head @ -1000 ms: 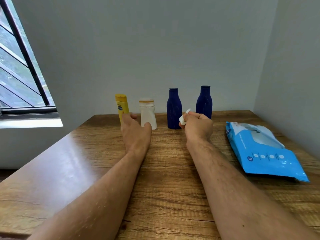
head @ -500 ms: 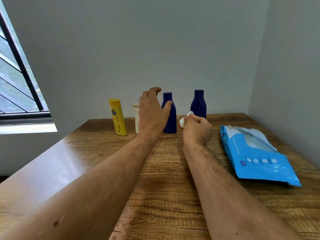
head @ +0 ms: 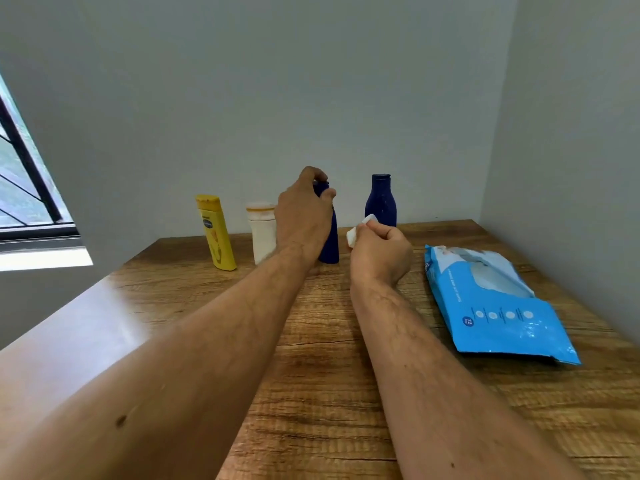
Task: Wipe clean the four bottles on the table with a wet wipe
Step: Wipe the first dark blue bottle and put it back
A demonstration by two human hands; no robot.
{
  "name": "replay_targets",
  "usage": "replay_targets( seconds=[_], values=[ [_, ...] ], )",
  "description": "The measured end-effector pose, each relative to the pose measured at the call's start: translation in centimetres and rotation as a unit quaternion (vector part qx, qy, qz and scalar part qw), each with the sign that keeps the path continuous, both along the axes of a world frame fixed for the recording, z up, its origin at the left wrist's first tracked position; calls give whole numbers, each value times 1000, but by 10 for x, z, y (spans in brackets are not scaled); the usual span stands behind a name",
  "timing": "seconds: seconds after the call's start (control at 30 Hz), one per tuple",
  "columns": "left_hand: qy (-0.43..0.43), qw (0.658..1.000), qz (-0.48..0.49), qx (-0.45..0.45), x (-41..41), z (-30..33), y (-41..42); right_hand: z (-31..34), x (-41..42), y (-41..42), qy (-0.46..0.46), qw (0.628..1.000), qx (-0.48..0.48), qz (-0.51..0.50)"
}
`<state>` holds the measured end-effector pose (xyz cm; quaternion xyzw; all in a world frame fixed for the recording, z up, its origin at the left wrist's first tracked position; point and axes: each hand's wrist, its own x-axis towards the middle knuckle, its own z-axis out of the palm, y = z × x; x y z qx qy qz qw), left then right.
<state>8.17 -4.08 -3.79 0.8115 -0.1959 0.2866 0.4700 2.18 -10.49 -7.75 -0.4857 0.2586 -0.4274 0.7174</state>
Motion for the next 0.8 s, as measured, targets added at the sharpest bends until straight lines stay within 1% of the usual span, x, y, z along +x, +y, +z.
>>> replay_targets(
  seconds=[0.07,0.13,0.2,0.27,0.33,0.4,0.47,0.53,0.67,0.8],
  values=[
    [7,1000,-15,-22,-8,0,2,1,-2,-3,-2,1000,-8,-9],
    [30,997,-26,-62,-18,2,11,3,-6,-3,-9,1000,-19,-4],
    [65,993,-38,-89,-26,5,28,6,-10,-2,-29,999,-27,17],
    [99,987,-71,-106,-29,4,49,9,-14,0,-49,997,-43,50],
    [170,966,-121,-152,-37,2,68,13,-17,2,-66,991,-54,101],
    [243,932,-159,-217,-42,0,85,16,-17,5,-78,981,-43,169],
    [281,901,-177,-279,-46,1,99,19,-16,9,-83,970,-38,225],
    [313,874,-193,-317,-46,1,111,21,-15,14,-86,959,-36,269],
    [366,836,-218,-345,-41,-14,123,19,-14,28,-94,932,-44,347],
    [384,824,-227,-349,-30,-24,123,16,-12,34,-82,913,-78,393]
  ],
)
